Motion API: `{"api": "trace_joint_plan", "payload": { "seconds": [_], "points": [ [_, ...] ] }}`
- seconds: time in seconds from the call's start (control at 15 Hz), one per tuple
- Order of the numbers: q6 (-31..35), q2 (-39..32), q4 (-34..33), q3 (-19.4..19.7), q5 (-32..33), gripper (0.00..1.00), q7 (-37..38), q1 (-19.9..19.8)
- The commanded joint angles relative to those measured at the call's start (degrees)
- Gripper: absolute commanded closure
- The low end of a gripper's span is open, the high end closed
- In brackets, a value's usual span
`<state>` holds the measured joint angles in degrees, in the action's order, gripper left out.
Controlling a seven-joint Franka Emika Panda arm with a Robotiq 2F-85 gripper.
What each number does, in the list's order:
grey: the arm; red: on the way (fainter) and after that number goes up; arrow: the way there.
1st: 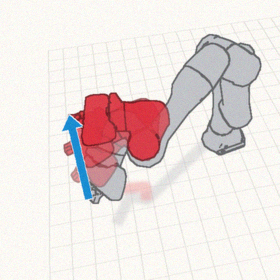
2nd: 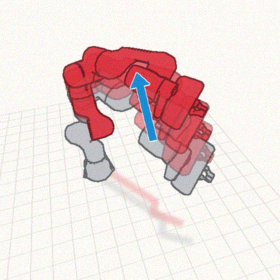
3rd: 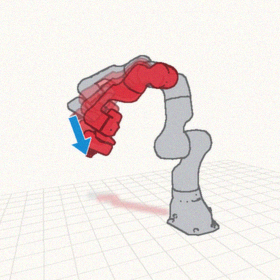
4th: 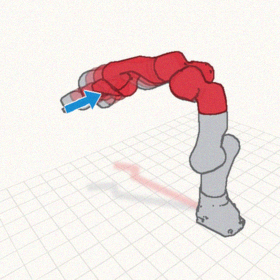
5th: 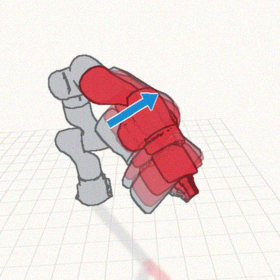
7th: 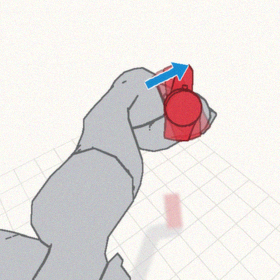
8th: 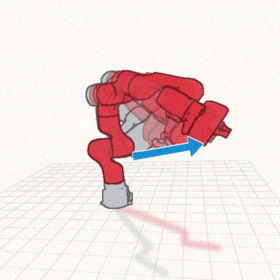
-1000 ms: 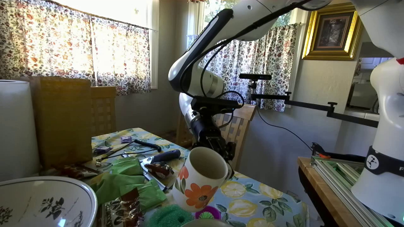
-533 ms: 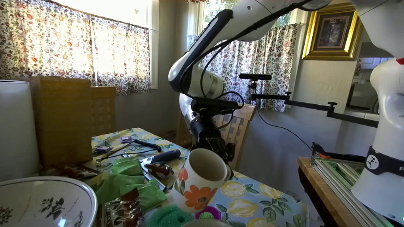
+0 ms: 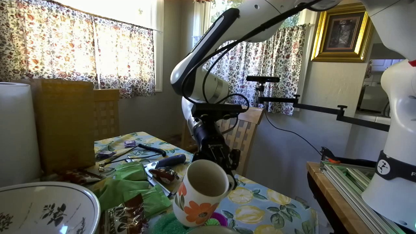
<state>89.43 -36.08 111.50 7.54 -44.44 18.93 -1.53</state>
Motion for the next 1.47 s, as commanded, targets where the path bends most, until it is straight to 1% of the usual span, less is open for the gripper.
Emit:
{"api": "trace_joint_plan", "payload": {
  "seconds": [0.0,0.27,0.8,1.4],
  "points": [
    [0.3,1.9,-0.2,-0.4,0.3,0.97,4.0,0.3],
    [1.7,3.5,0.2,-0.4,0.4,0.97,7.0,0.9],
    [6.4,8.4,2.0,-0.7,1.6,0.97,12.0,3.3],
    [9.2,11.9,4.0,-1.1,9.5,0.97,11.5,3.9]
  ]
}}
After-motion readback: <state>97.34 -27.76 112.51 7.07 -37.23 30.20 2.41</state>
